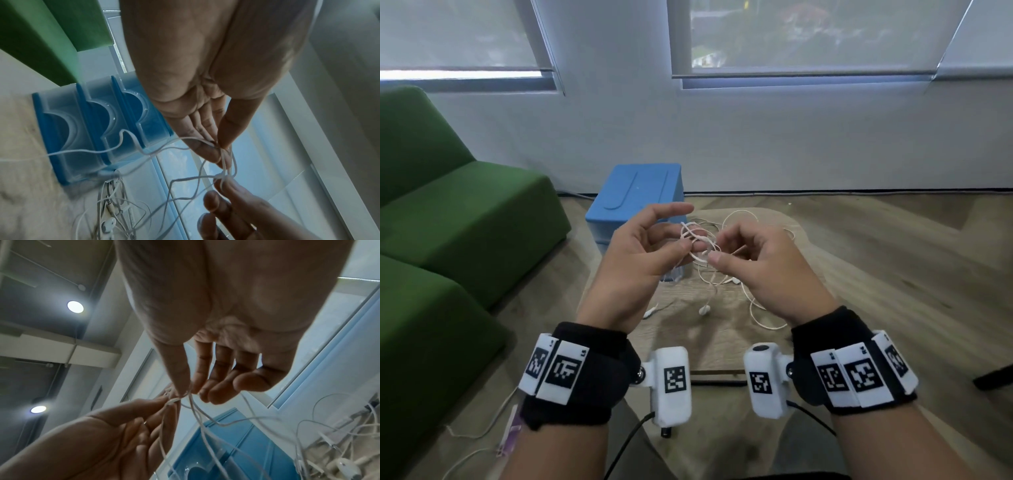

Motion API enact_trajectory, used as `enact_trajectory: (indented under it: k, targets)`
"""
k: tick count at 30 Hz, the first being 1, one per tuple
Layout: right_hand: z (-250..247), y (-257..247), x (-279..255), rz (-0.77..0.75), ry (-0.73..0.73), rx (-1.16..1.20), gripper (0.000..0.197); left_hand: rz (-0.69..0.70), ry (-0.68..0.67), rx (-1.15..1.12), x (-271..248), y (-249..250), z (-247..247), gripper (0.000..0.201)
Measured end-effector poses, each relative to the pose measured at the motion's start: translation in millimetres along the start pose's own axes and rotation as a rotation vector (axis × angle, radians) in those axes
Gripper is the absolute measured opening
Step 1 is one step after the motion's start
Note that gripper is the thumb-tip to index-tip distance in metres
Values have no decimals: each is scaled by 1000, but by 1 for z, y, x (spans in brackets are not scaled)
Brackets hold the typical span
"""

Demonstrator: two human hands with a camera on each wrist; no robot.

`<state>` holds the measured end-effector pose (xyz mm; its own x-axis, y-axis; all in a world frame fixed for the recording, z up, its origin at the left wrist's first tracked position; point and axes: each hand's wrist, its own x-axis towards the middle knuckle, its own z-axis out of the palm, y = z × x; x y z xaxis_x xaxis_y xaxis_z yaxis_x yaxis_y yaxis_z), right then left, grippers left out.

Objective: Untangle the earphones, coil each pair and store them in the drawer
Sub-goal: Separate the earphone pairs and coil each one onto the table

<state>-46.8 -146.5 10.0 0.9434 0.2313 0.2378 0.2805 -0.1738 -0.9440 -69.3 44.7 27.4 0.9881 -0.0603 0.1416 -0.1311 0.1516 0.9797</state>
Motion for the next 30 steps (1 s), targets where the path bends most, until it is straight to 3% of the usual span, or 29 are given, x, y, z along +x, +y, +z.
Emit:
enact_trajectory:
  k: [7, 12, 21, 26, 30]
  targets:
    - [1, 1, -2, -3, 75, 57, 6, 6, 5, 62, -3, -2, 10, 33]
    - [-6, 3, -1, 15, 94, 65, 8, 67, 90, 173, 7, 0, 19, 21]
    - [-19, 0, 2, 19, 232, 266, 8, 60, 88, 198, 11, 1, 26, 17]
    - [-24, -9, 6, 122, 65, 520, 21, 53, 142, 191, 17, 3, 27, 11]
    - [-24, -15, 6, 161, -86, 680, 19, 69, 186, 180, 21, 4, 29, 12]
